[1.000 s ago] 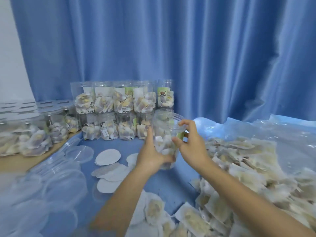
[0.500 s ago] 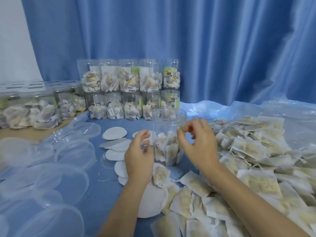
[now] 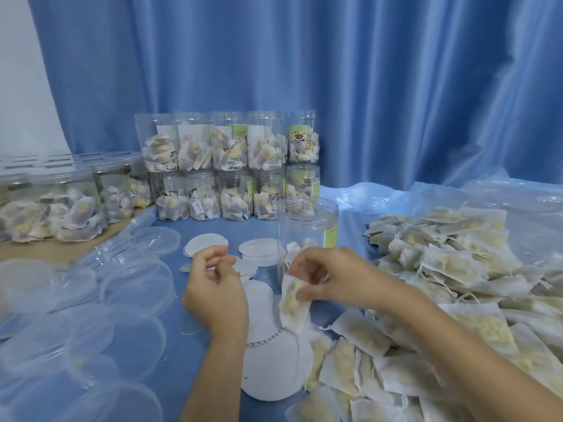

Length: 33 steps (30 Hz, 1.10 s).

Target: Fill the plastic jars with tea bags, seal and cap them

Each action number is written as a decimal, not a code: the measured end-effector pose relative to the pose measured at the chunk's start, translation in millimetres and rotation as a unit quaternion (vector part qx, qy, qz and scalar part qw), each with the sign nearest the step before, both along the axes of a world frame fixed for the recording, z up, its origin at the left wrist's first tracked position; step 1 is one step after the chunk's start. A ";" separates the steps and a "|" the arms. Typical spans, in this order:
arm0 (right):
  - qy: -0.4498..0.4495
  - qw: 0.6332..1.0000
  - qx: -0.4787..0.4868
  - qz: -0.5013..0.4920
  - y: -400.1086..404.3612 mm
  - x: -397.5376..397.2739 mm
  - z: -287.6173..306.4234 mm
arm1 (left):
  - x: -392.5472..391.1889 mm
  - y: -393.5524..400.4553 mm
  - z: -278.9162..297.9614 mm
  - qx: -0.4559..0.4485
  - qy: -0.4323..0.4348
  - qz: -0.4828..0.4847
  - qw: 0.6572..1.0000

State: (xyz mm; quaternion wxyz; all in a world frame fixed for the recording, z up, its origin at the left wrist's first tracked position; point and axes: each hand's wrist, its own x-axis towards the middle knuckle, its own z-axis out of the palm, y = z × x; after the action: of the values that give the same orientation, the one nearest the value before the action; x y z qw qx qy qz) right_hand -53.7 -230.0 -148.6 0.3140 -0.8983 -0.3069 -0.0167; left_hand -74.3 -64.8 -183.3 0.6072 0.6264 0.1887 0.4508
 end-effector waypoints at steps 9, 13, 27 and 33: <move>-0.284 0.906 0.273 -0.153 13.3 16.5 70.6 | 5.2 9.6 -1.6 -0.064 0.060 -0.001 0.996; -0.240 0.953 0.059 -0.172 35.0 31.3 51.0 | 10.3 16.2 -4.5 -0.110 0.078 0.023 0.991; -0.051 0.975 -0.214 0.019 155.1 65.4 -31.9 | 13.0 26.6 -4.4 -0.171 0.109 0.061 0.977; -0.010 0.959 -0.282 0.005 182.6 94.0 -29.5 | 15.7 28.6 -1.7 -0.201 0.109 0.063 0.971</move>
State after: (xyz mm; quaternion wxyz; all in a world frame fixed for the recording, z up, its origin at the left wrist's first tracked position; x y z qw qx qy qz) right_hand 40.3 -47.4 -178.1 0.0450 -0.9487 -0.3066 0.0627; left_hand -58.6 -36.2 -185.0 0.6670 0.5232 0.3799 0.3703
